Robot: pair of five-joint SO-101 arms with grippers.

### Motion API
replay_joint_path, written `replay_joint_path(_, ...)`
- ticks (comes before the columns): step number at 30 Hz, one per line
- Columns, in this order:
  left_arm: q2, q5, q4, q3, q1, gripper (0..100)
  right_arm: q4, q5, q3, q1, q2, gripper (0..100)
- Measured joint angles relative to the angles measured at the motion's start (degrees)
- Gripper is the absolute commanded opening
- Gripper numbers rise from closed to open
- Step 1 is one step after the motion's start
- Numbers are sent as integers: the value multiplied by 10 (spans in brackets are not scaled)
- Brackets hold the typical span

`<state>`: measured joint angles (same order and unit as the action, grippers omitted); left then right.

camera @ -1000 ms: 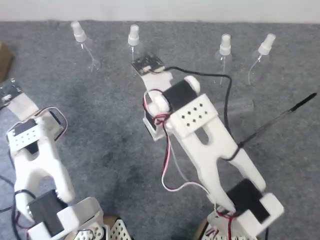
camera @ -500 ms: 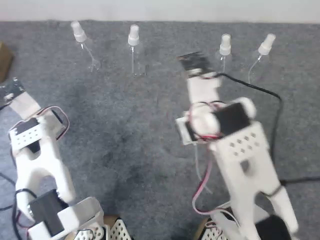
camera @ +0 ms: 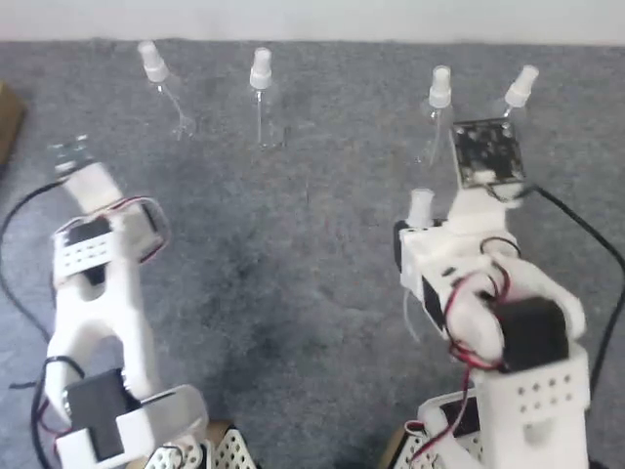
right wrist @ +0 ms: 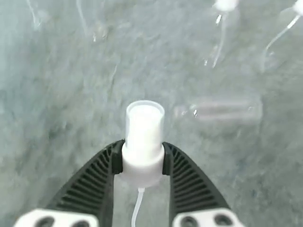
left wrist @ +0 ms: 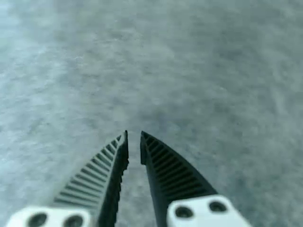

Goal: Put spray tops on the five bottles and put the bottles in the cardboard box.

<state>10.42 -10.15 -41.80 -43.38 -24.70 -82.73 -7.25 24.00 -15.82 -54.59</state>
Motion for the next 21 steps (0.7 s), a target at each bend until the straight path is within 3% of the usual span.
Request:
replay_joint_path(9,0,75,0,36,157,44,25,0,17,70,-125,7)
replay_joint_path(21,0,200,-15,106,372,73,32,0,17,236,-280,7)
